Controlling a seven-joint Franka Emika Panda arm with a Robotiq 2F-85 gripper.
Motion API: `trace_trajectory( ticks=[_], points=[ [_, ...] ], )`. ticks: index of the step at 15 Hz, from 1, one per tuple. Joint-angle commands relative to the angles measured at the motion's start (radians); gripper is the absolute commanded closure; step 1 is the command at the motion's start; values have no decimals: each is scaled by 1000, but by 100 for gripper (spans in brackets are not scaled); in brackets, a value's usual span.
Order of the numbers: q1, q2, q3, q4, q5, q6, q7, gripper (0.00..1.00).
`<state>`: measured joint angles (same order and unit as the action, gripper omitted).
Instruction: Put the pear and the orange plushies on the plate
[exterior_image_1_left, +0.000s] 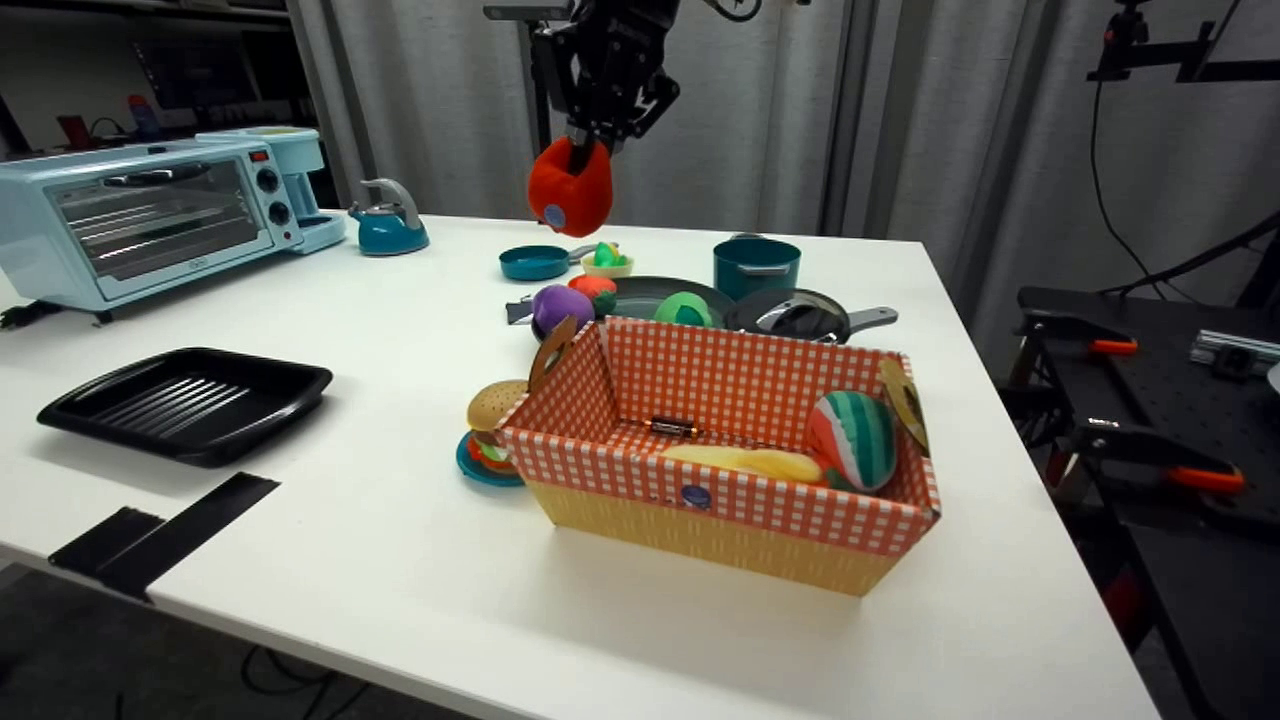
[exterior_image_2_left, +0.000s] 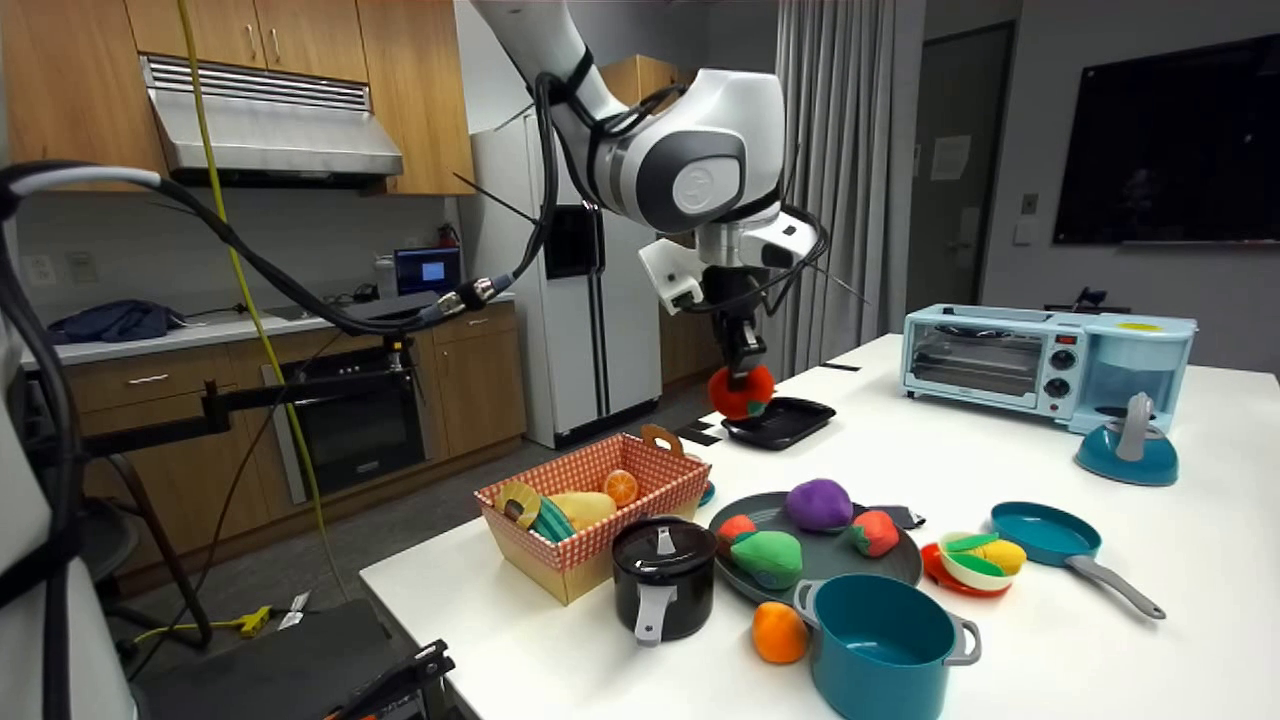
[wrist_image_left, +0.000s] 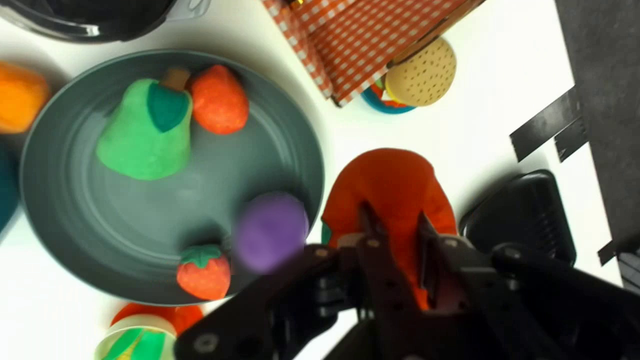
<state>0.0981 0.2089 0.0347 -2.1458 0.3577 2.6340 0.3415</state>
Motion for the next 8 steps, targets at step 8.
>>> trace_trajectory(
  ticks=[8],
  points=[
    [-42,25,-68,-74,-23,107,97,57]
  ],
)
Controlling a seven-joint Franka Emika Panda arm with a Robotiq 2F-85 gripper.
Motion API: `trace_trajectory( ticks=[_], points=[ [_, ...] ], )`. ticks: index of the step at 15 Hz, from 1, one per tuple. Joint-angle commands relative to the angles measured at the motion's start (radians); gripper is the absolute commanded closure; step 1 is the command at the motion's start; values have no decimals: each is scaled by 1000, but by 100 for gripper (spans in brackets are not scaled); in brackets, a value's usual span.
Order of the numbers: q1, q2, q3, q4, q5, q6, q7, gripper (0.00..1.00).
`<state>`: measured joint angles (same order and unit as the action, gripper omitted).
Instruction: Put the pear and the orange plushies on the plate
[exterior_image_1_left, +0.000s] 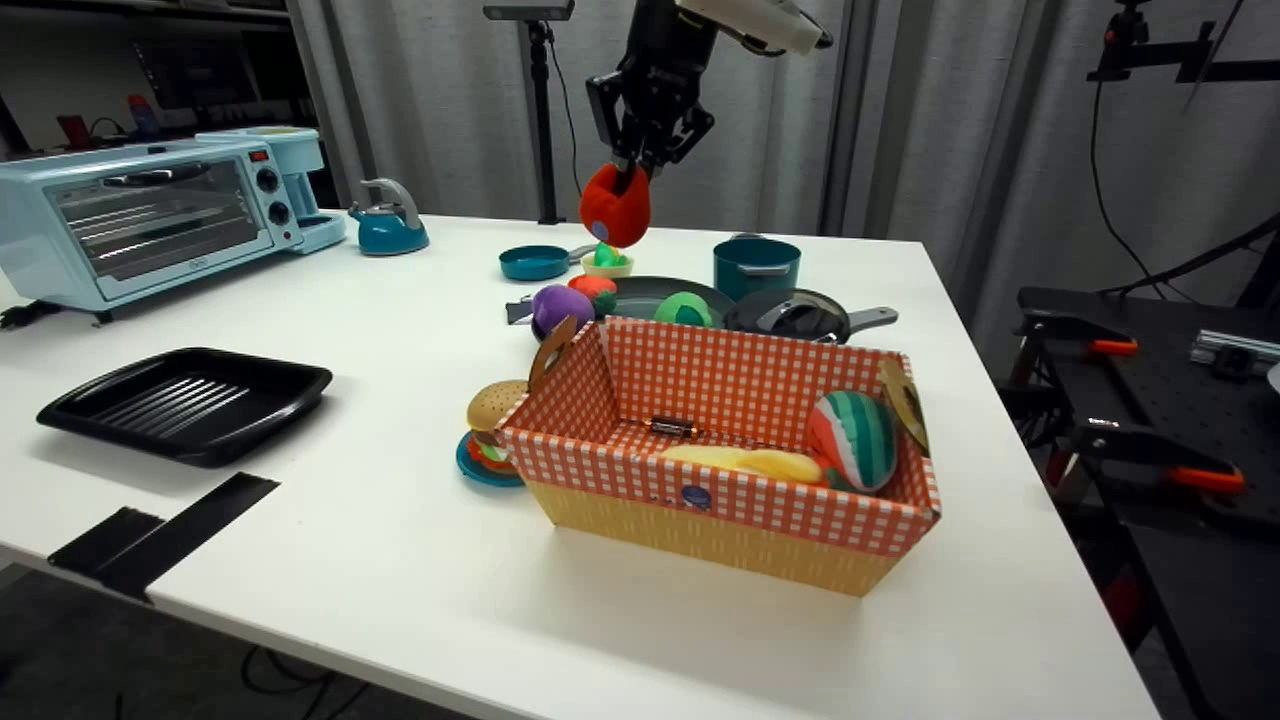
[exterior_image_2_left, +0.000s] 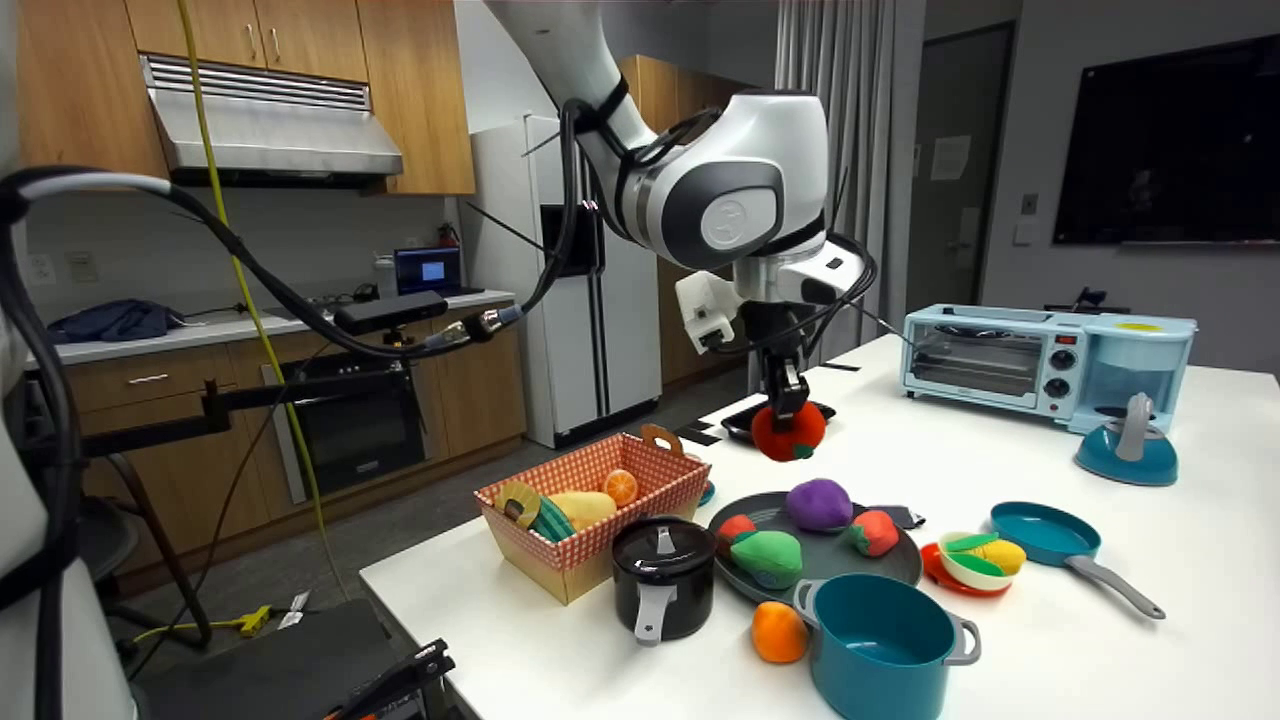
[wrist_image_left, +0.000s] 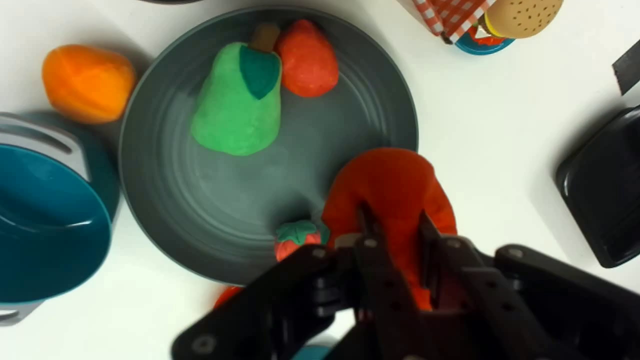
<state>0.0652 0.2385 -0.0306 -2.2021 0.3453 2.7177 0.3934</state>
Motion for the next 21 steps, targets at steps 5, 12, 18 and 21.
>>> trace_trajectory(
  ticks=[5,12,18,21],
  points=[
    [-6,-12,-7,-31,-19,14,62,19],
    [-7,-23,7,-58,-4,2,49,0],
    [-9,-3,45,-44,40,-9,29,0],
    [-7,-16,72,-48,80,-13,18,0]
  ],
)
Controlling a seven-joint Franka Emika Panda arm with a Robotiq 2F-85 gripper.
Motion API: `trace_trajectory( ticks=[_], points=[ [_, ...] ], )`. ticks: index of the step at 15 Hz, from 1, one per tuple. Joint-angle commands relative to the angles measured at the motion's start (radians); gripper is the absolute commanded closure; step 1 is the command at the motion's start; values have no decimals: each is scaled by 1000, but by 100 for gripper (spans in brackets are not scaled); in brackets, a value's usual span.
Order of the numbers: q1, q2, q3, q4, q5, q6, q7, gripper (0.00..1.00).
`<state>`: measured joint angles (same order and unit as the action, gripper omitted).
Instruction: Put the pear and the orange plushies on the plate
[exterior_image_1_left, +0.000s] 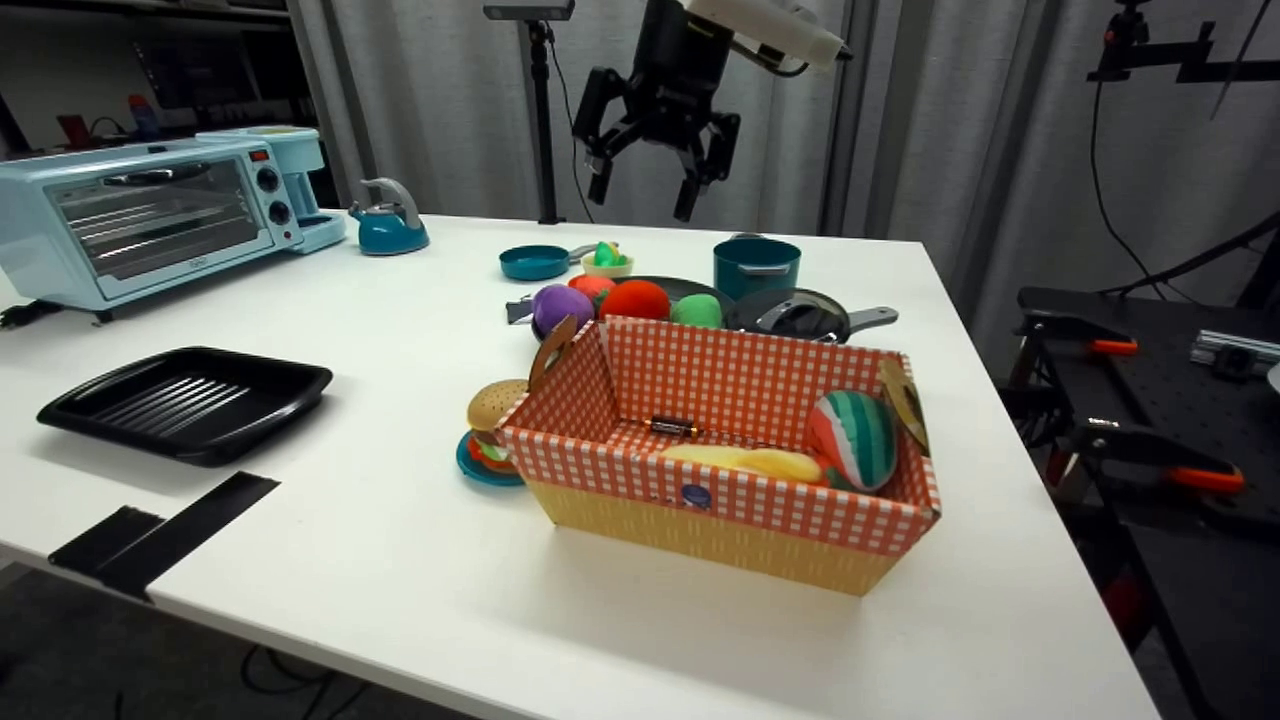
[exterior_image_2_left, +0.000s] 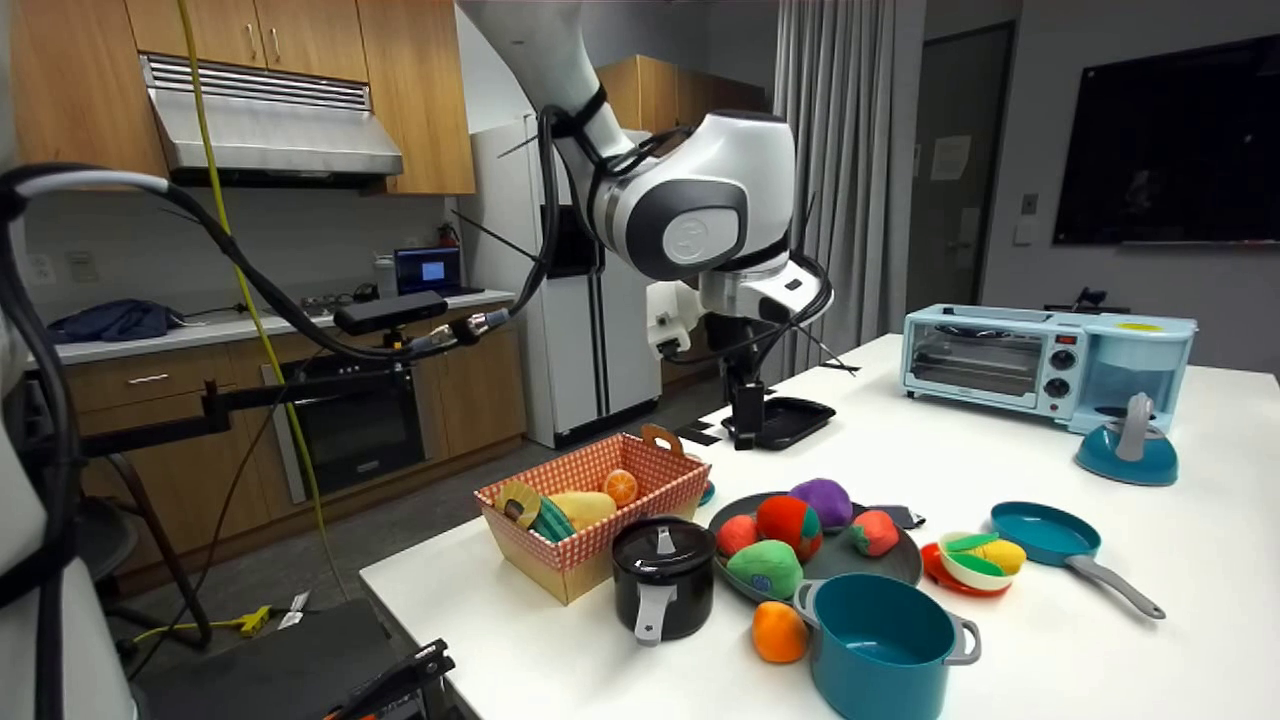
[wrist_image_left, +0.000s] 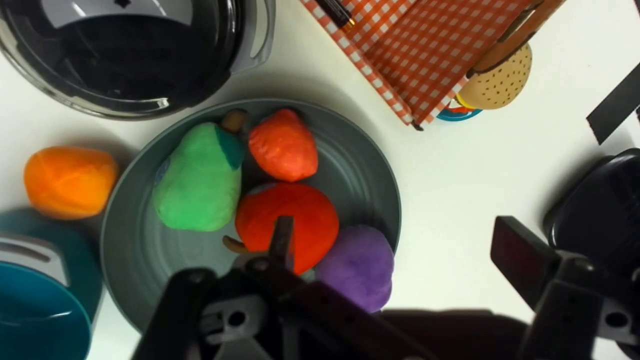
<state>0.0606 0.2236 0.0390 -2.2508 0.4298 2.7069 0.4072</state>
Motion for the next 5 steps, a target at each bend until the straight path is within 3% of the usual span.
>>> trace_trajectory(
  ticks=[1,5],
  points=[
    [-3,-2,3,0,-4,-2,5,0],
    [-7,-3,2,-2,-4,-3,4,0]
  ],
)
